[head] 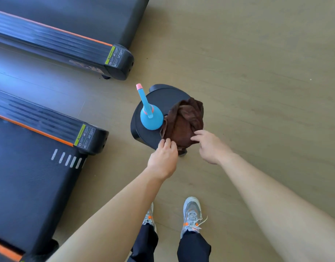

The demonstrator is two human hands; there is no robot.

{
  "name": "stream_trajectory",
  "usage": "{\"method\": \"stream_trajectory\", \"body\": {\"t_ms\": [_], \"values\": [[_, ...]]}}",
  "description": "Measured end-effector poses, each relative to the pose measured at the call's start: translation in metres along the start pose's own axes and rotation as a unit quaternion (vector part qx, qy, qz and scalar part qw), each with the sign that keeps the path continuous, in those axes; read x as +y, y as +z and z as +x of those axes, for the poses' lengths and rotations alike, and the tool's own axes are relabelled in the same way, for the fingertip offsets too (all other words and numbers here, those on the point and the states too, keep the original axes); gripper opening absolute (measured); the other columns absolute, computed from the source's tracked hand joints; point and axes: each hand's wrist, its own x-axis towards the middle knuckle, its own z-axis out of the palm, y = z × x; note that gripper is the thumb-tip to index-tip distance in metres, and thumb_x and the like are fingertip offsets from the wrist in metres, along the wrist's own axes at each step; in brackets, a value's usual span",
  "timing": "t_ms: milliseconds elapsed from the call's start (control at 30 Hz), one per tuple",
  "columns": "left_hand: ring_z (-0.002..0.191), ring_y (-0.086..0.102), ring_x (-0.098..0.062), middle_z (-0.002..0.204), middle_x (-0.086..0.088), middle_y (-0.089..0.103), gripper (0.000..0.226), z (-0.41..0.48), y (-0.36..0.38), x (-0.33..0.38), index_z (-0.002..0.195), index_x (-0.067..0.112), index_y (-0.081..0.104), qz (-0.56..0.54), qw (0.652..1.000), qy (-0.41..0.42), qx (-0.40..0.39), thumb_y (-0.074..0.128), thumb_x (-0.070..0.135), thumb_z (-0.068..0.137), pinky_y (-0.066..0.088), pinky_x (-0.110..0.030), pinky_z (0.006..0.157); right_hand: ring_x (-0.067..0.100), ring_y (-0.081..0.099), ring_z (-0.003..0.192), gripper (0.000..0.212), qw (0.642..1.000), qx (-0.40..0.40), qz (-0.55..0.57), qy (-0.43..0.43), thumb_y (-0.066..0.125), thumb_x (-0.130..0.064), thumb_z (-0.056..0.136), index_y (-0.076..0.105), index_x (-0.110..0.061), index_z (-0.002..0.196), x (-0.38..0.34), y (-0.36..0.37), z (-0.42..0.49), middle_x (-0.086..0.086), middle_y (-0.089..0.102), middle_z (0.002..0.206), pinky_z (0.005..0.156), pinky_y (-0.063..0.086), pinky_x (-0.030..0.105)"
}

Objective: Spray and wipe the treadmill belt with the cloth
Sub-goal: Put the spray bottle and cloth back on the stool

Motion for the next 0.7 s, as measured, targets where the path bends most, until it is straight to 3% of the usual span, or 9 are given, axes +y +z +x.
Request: {"method": "stream_trajectory", "body": {"t_ms": [67, 167, 267, 367, 467, 533, 600, 700], "values": [[0.151, 0.031, -0.032, 0.166, -0.01, 0.029, 0.05, -0.003, 0.009, -0.004, 0.153, 0.01, 0.038, -0.009, 0.999, -0.028, -0.015, 0.05, 0.014, 0.104, 0.047, -0.043, 0.11, 0.023, 0.044, 0.141, 0.055, 1.0, 0.012, 0.015, -0.012, 0.05, -0.004, 0.092, 0.057, -0.02, 0.144, 0.007, 0.012, -0.006, -0.001, 0.042, 0.157, 0.114, 0.037, 0.033], [0.135, 0.046, -0.027, 0.148, -0.003, 0.051, 0.038, -0.002, 0.001, 0.003, 0.141, 0.015, 0.053, -0.053, 0.996, -0.044, 0.056, 0.049, 0.021, 0.103, 0.056, -0.045, 0.098, 0.026, 0.053, 0.126, 0.043, 0.993, 0.104, 0.054, -0.032, 0.056, -0.009, 0.092, 0.065, -0.019, 0.133, 0.012, 0.01, -0.003, 0.003, 0.057, 0.136, 0.105, 0.044, 0.037], [0.117, 0.057, -0.026, 0.129, -0.003, 0.062, 0.027, 0.023, -0.023, 0.023, 0.126, 0.017, 0.063, -0.117, 0.98, 0.009, 0.163, 0.053, 0.021, 0.101, 0.058, -0.048, 0.088, 0.029, 0.057, 0.116, 0.041, 0.978, 0.177, 0.112, 0.028, 0.054, -0.013, 0.095, 0.061, -0.02, 0.135, 0.016, -0.015, 0.022, 0.007, 0.055, 0.131, 0.092, 0.045, 0.034], [0.114, 0.059, -0.029, 0.124, -0.007, 0.065, 0.025, 0.074, -0.048, 0.04, 0.119, 0.014, 0.066, -0.139, 0.96, 0.038, 0.241, 0.053, 0.013, 0.099, 0.054, -0.045, 0.09, 0.031, 0.055, 0.121, 0.047, 0.972, 0.165, 0.142, 0.092, 0.054, -0.02, 0.098, 0.049, -0.018, 0.145, 0.02, -0.038, 0.054, 0.01, 0.056, 0.134, 0.096, 0.044, 0.037], [0.128, 0.051, -0.032, 0.138, -0.01, 0.057, 0.035, 0.128, -0.06, 0.043, 0.135, 0.011, 0.058, -0.098, 0.971, 0.004, 0.22, 0.054, 0.01, 0.1, 0.047, -0.043, 0.101, 0.024, 0.059, 0.106, 0.041, 0.96, 0.152, 0.198, 0.125, 0.065, -0.026, 0.096, 0.052, -0.018, 0.134, 0.027, -0.04, 0.076, -0.001, 0.066, 0.105, 0.083, 0.042, 0.031], [0.13, 0.049, -0.034, 0.142, -0.012, 0.055, 0.037, 0.154, -0.056, 0.038, 0.138, 0.011, 0.052, -0.072, 0.981, -0.033, 0.175, 0.055, 0.01, 0.101, 0.046, -0.044, 0.099, 0.021, 0.058, 0.096, 0.036, 0.952, 0.161, 0.227, 0.131, 0.073, -0.025, 0.092, 0.055, -0.018, 0.123, 0.031, -0.034, 0.083, -0.002, 0.065, 0.1, 0.077, 0.039, 0.029], [0.124, 0.053, -0.035, 0.134, -0.014, 0.059, 0.032, 0.164, -0.054, 0.034, 0.133, 0.01, 0.052, -0.038, 0.983, -0.056, 0.171, 0.058, 0.013, 0.102, 0.046, -0.043, 0.095, 0.018, 0.059, 0.089, 0.031, 0.946, 0.172, 0.242, 0.13, 0.075, -0.022, 0.089, 0.054, -0.02, 0.112, 0.033, -0.028, 0.085, -0.001, 0.066, 0.099, 0.067, 0.04, 0.028], [0.114, 0.054, -0.032, 0.122, -0.012, 0.064, 0.03, 0.151, -0.057, 0.031, 0.13, 0.012, 0.059, -0.046, 0.971, -0.042, 0.232, 0.056, 0.01, 0.1, 0.043, -0.04, 0.089, 0.011, 0.057, 0.077, 0.029, 0.946, 0.18, 0.251, 0.102, 0.072, -0.015, 0.088, 0.056, -0.025, 0.11, 0.03, -0.023, 0.08, -0.005, 0.064, 0.088, 0.056, 0.035, 0.018]]}}
